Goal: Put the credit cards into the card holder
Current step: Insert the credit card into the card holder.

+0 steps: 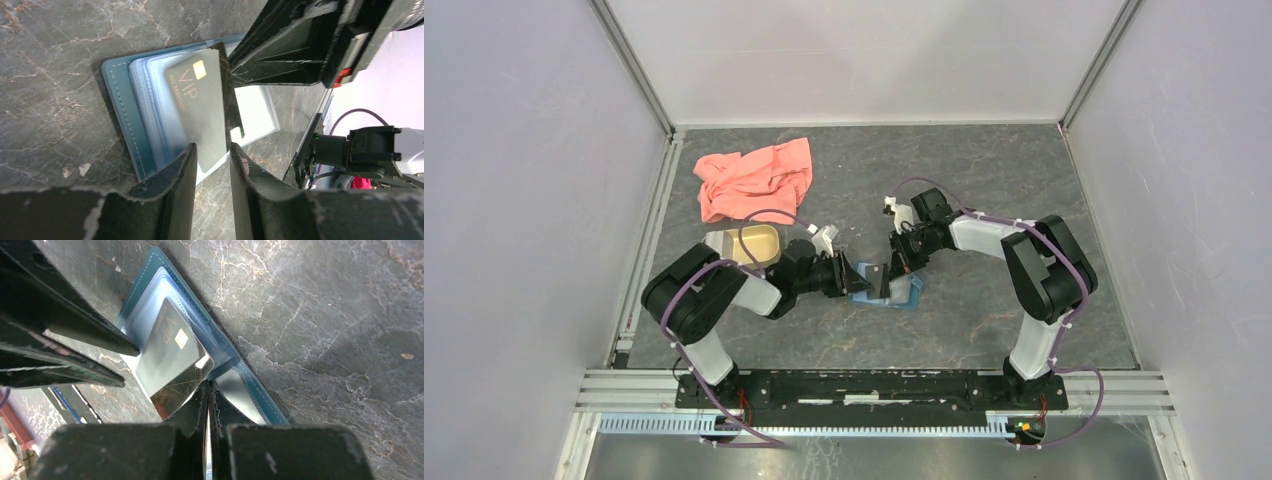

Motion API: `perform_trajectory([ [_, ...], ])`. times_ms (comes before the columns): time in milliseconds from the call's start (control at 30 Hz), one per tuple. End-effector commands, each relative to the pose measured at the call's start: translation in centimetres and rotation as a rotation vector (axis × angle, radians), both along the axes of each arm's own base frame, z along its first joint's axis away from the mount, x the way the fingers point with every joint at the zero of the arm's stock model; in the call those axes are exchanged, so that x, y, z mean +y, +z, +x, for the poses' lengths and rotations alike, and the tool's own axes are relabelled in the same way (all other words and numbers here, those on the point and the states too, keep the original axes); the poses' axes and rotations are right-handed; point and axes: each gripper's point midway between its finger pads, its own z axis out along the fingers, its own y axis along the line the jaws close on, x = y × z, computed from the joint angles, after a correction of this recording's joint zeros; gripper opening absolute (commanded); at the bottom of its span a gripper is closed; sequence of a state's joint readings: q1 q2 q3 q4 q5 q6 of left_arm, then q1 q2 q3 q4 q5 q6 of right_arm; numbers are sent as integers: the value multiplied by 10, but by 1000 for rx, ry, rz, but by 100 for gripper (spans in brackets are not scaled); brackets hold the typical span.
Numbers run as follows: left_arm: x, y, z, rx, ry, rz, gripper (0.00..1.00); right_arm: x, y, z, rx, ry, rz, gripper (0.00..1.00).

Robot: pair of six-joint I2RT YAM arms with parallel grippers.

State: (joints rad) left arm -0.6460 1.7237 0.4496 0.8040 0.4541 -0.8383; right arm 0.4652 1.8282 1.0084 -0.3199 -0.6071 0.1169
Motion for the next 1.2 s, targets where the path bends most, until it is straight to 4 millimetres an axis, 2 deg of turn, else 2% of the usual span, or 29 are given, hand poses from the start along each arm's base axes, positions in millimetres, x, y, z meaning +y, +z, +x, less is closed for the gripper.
perform_trajectory([
  [0, -3, 40, 11, -43, 26, -70, 40, -4, -6, 12, -69, 12, -95, 3],
  [100, 3, 51, 15, -78, 45, -47, 42, -7, -5, 14, -90, 19, -119, 3],
  [200, 14, 48, 18, -89, 76, 11, 42, -13, -3, 13, -117, 23, -146, 3],
  [333, 26, 33, 19, -76, 111, 79, 40, -15, 0, 7, -140, 44, -140, 4],
  [500, 33, 12, 16, -39, 125, 130, 38, -6, 1, -7, -132, 84, -107, 3],
  [633, 36, 4, 12, -30, 120, 142, 37, 1, 0, -16, -130, 100, -97, 2],
  [867, 33, -14, 1, 20, 78, 138, 37, 20, 12, -17, -103, 88, 0, 2],
  [1000, 32, -16, -4, 36, 73, 108, 36, 30, 15, -20, -56, 74, 57, 3],
  [1167, 30, -13, -8, 49, 73, 70, 36, 31, 9, -25, -22, 78, 66, 3],
])
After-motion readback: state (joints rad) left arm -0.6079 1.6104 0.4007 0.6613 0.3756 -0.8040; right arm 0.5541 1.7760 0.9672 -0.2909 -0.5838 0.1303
